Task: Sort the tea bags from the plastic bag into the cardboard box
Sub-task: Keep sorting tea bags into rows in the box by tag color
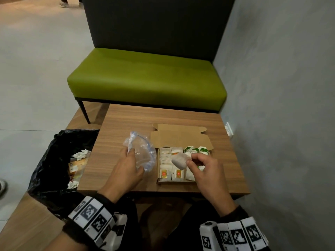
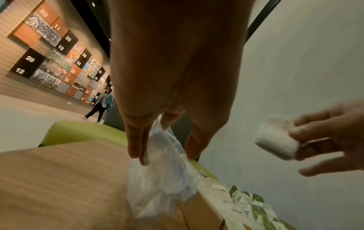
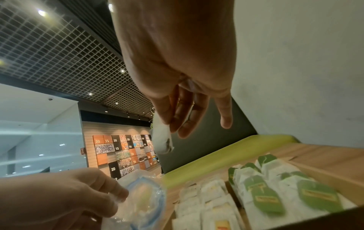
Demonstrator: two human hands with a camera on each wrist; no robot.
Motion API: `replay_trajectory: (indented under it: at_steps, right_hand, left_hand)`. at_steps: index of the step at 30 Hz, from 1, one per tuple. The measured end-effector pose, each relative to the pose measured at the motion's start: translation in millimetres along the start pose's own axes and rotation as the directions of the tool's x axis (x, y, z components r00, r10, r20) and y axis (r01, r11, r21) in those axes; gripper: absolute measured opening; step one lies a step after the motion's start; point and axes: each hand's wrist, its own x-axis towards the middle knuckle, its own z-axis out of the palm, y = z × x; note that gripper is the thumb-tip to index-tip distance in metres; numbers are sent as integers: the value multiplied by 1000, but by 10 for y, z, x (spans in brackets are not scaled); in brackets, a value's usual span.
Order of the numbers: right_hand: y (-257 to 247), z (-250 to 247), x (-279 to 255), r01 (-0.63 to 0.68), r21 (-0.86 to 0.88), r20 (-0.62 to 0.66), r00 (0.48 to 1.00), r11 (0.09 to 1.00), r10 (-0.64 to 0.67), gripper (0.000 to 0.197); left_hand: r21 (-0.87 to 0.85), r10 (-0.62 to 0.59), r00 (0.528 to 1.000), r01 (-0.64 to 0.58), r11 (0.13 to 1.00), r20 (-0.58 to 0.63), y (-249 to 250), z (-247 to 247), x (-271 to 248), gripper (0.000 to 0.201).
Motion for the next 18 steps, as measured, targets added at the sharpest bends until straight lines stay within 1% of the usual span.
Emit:
replay_trajectory:
  at_steps: [3, 4, 6, 8, 9, 10, 11, 12, 14, 15, 17, 18]
  right_hand:
    - [54, -22, -59, -17, 16, 13, 1000, 1000, 17, 36]
    - [76, -23, -79, -15, 47, 20, 1000, 999, 14, 43]
    - [128, -21, -113, 5, 96, 25, 1000, 995, -8, 52]
    - [164, -7, -131, 30, 116, 22, 999, 993, -33, 50]
    - [174, -3, -138, 35, 131, 17, 999, 991, -37, 46]
    - [184, 4, -146, 36, 150, 15, 999, 988, -39, 43]
    - [188, 12, -155, 36, 172, 17, 999, 984, -39, 39]
    - [185, 20, -166, 30, 201, 27, 999, 979, -36, 37]
    - [173, 44, -195, 1, 274, 68, 998, 962, -20, 34]
    - [167, 55, -209, -13, 302, 86, 996, 953, -14, 33]
    - [165, 58, -237, -31, 328, 109, 994, 944, -5, 33]
    - [173, 50, -251, -37, 332, 115, 993, 943, -2, 33]
  left_hand:
    - [4, 16, 998, -16, 1000, 68, -75, 40, 77, 69]
    - [14, 26, 997, -27, 1000, 67, -97, 49, 86, 70]
    - [46, 69, 997, -70, 996, 20, -112, 69, 80, 70]
    - [47, 184, 981, -181, 982, -62, -72, 85, 12, 67]
    - [8, 265, 960, -266, 964, -89, -19, 102, -42, 62]
    - [-60, 338, 937, -344, 937, -92, 52, 125, -106, 57]
    - [-146, 386, 919, -394, 908, -79, 127, 164, -168, 53]
    - [-231, 413, 909, -416, 879, -65, 196, 218, -220, 49]
    - [-342, 420, 905, -416, 842, -69, 286, 331, -292, 41]
    - [-370, 407, 910, -408, 835, -83, 312, 379, -312, 33]
    - [-389, 382, 915, -401, 829, -128, 355, 450, -339, 14]
    - [-389, 374, 917, -398, 831, -140, 372, 480, -354, 8]
